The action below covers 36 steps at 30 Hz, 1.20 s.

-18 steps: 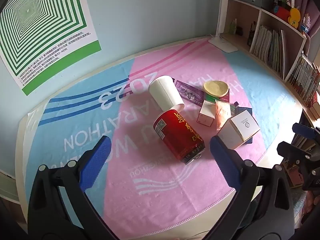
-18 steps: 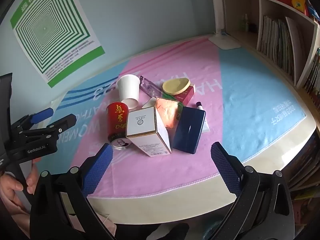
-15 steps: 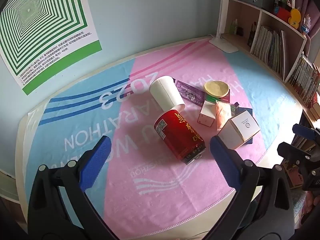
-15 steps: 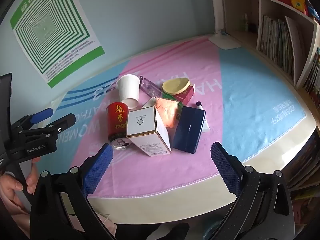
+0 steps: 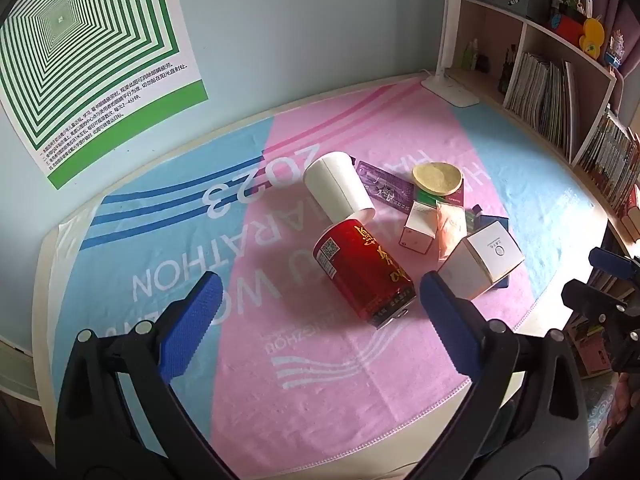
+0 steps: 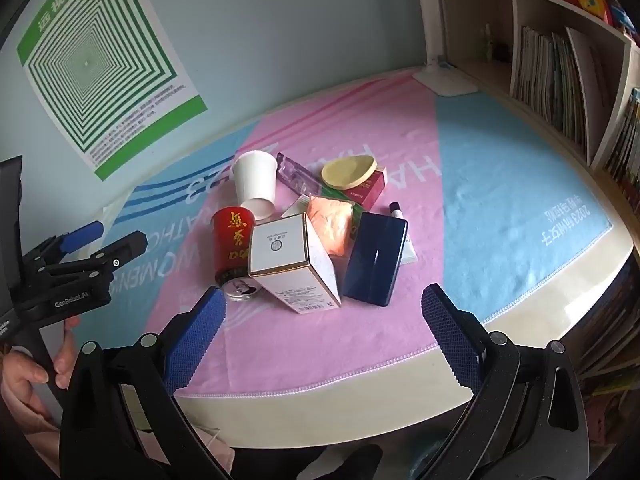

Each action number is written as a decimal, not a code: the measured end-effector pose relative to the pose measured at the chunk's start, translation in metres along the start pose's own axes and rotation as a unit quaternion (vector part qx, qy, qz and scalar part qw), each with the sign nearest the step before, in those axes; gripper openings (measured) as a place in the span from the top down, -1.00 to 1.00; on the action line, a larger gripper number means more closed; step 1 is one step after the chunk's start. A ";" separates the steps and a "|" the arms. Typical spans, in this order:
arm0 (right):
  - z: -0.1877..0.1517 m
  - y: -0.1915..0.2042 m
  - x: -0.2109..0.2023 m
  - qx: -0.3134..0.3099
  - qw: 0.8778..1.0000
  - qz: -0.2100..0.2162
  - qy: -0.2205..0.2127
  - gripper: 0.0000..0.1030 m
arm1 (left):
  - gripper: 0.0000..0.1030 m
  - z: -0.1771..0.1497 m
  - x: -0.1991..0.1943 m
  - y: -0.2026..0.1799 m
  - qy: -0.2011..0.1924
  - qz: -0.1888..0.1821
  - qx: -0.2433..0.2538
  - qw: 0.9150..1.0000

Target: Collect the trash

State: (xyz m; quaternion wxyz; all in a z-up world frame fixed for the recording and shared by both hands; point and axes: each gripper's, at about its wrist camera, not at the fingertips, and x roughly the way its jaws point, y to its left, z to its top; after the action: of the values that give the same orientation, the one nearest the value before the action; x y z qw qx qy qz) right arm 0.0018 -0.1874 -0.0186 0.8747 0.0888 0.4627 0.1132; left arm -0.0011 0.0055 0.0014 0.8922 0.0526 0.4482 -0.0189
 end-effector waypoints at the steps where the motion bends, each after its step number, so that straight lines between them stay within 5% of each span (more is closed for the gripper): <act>1: 0.000 -0.001 0.001 0.001 1.000 0.001 0.000 -0.89 | -0.87 0.000 0.000 0.000 0.000 -0.001 -0.001 1.000; 36: -0.001 -0.002 0.001 0.006 1.000 0.003 0.004 -0.89 | -0.87 0.000 0.002 -0.001 0.005 0.000 -0.003 1.000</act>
State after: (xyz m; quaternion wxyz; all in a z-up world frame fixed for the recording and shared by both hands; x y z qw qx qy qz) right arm 0.0019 -0.1893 -0.0202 0.8718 0.0949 0.4669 0.1137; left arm 0.0000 0.0046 -0.0004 0.8900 0.0503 0.4528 -0.0178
